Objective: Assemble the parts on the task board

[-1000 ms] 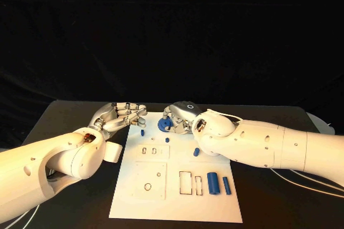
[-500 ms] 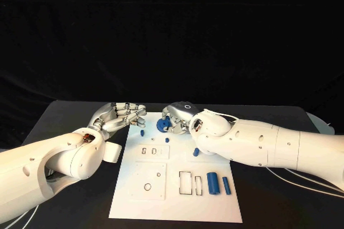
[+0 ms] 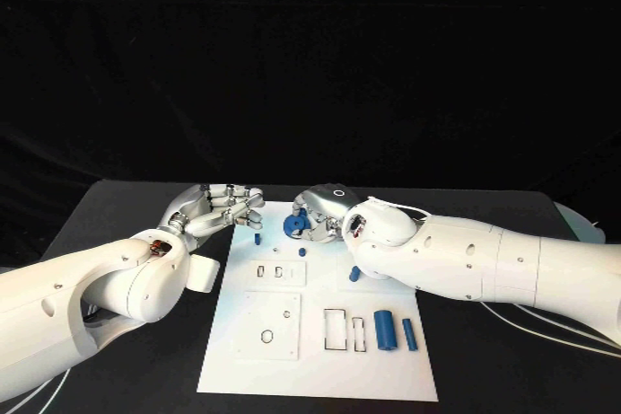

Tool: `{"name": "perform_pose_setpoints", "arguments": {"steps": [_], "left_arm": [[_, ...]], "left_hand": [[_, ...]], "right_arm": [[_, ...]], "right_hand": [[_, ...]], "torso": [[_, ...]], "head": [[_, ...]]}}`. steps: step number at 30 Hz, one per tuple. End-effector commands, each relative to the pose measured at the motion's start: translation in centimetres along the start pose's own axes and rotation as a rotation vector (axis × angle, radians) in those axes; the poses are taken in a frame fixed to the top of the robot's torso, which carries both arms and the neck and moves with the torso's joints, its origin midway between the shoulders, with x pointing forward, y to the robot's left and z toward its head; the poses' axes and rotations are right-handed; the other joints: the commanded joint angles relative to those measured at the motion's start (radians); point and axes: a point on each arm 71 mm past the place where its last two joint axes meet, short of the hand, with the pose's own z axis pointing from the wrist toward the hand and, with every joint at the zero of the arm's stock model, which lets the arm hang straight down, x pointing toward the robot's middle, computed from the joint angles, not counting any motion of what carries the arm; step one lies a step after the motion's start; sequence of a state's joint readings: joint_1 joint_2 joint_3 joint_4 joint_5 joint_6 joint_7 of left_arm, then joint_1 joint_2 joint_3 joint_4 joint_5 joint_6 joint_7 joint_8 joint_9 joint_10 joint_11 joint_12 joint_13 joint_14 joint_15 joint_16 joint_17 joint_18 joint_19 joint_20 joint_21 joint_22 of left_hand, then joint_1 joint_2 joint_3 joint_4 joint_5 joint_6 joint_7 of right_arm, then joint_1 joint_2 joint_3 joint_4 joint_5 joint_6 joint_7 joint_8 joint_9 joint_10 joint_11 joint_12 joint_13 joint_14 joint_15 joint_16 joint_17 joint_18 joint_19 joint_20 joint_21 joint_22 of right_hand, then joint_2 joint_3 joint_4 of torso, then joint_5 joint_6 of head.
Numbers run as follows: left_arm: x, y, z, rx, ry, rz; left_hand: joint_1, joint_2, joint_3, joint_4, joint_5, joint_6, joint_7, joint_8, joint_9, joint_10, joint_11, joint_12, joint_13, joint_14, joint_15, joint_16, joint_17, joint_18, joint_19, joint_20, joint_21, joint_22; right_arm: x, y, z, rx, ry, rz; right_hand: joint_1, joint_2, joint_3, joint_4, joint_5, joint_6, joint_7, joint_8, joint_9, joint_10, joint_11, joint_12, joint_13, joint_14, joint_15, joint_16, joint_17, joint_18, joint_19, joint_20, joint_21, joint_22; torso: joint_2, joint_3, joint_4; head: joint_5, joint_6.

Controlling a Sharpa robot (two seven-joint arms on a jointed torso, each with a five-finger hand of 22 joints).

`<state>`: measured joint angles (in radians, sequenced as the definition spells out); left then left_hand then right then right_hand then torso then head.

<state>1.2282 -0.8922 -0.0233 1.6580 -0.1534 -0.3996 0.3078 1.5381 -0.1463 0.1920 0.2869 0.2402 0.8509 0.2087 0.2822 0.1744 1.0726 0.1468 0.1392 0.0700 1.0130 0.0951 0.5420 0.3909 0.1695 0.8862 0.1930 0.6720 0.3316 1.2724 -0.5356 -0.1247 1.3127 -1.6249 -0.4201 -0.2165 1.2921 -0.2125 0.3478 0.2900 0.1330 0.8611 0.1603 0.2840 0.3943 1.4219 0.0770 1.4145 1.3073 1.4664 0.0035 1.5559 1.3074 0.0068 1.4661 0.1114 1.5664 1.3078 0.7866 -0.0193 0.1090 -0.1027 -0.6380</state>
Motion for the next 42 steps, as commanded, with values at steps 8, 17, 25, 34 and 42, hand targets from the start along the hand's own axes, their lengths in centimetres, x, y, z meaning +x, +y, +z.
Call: {"name": "perform_pose_setpoints", "arguments": {"steps": [8, 17, 25, 34, 42], "left_arm": [[0.1, -0.2, 0.0, 0.012, 0.01, 0.0], [0.1, -0.2, 0.0, 0.011, 0.008, 0.0], [0.0, -0.2, 0.0, 0.012, 0.006, 0.001], [-0.2, -0.2, 0.0, 0.012, 0.0, 0.003], [-0.2, -0.2, 0.1, 0.013, 0.002, 0.002]], "left_hand": [[0.001, -0.007, 0.008, 0.0, -0.004, -0.005, 0.003, 0.001, -0.001, -0.001, 0.005, -0.005, 0.001, -0.005, -0.001, 0.004, 0.001, 0.01, -0.008, 0.0, 0.002, 0.001], [0.001, -0.008, 0.01, 0.0, -0.005, -0.005, 0.004, 0.001, -0.001, -0.001, 0.006, -0.006, 0.001, -0.006, -0.001, 0.005, 0.002, 0.01, -0.01, 0.0, 0.005, 0.003], [0.001, -0.008, 0.01, 0.0, -0.005, -0.005, 0.004, 0.001, -0.001, -0.001, 0.006, -0.006, 0.001, -0.006, -0.001, 0.005, 0.002, 0.01, -0.01, 0.0, 0.005, 0.003], [0.001, -0.008, 0.01, 0.0, -0.005, -0.005, 0.004, 0.001, -0.001, -0.001, 0.006, -0.006, 0.001, -0.006, -0.001, 0.005, 0.002, 0.01, -0.01, 0.0, 0.005, 0.003], [0.002, -0.008, 0.01, 0.0, -0.005, -0.006, 0.004, 0.0, -0.001, -0.002, 0.006, -0.006, 0.001, -0.007, -0.001, 0.005, 0.003, 0.01, -0.011, 0.0, 0.006, 0.004]], "right_arm": [[0.7, -0.4, -0.2, 0.008, 0.089, -0.013], [0.7, -0.9, -0.4, 0.029, 0.102, -0.012], [0.3, -1.2, -1.0, 0.034, 0.077, 0.0], [-2.9, -2.8, -3.8, 0.029, -0.096, 0.064], [-6.3, -7.1, -7.7, 0.073, -0.138, 0.142]], "right_hand": [[-0.042, 0.006, -0.026, 0.001, 0.015, 0.001, 0.0, -0.01, -0.002, -0.003, 0.003, 0.0, 0.092, 0.095, 0.006, 0.004, 0.22, -0.007, 0.105, 0.007, 0.004, 0.263], [-0.057, 0.013, -0.033, 0.001, 0.024, 0.002, 0.0, -0.013, -0.003, -0.002, 0.003, 0.001, 0.092, 0.095, 0.006, 0.004, 0.221, -0.007, 0.105, 0.007, 0.004, 0.263], [-0.056, 0.017, -0.033, 0.0, 0.03, 0.005, -0.001, -0.013, -0.003, 0.004, 0.002, 0.007, 0.099, 0.096, 0.006, 0.005, 0.222, -0.007, 0.105, 0.007, 0.004, 0.263], [-0.042, 0.025, -0.022, -0.006, 0.069, 0.018, -0.005, -0.013, -0.002, 0.014, -0.002, 0.017, 0.109, 0.095, 0.003, 0.003, 0.216, -0.007, 0.105, 0.004, 0.004, 0.263], [-0.015, 0.014, -0.012, -0.011, 0.052, 0.026, -0.006, -0.017, -0.003, 0.014, -0.004, 0.015, 0.107, 0.093, 0.001, 0.002, 0.211, -0.007, 0.105, 0.002, 0.004, 0.263]], "torso": [[0.0, 0.0002, -0.0004], [0.0, 0.0001, -0.0005], [0.0, 0.0005, -0.0004], [-0.002, 0.0011, -0.0057], [-0.009, 0.0049, -0.014]], "head": [[0.0, 0.002], [-0.004, 0.014], [-0.001, 0.009], [-0.002, 0.013], [-0.003, 0.015]]}}
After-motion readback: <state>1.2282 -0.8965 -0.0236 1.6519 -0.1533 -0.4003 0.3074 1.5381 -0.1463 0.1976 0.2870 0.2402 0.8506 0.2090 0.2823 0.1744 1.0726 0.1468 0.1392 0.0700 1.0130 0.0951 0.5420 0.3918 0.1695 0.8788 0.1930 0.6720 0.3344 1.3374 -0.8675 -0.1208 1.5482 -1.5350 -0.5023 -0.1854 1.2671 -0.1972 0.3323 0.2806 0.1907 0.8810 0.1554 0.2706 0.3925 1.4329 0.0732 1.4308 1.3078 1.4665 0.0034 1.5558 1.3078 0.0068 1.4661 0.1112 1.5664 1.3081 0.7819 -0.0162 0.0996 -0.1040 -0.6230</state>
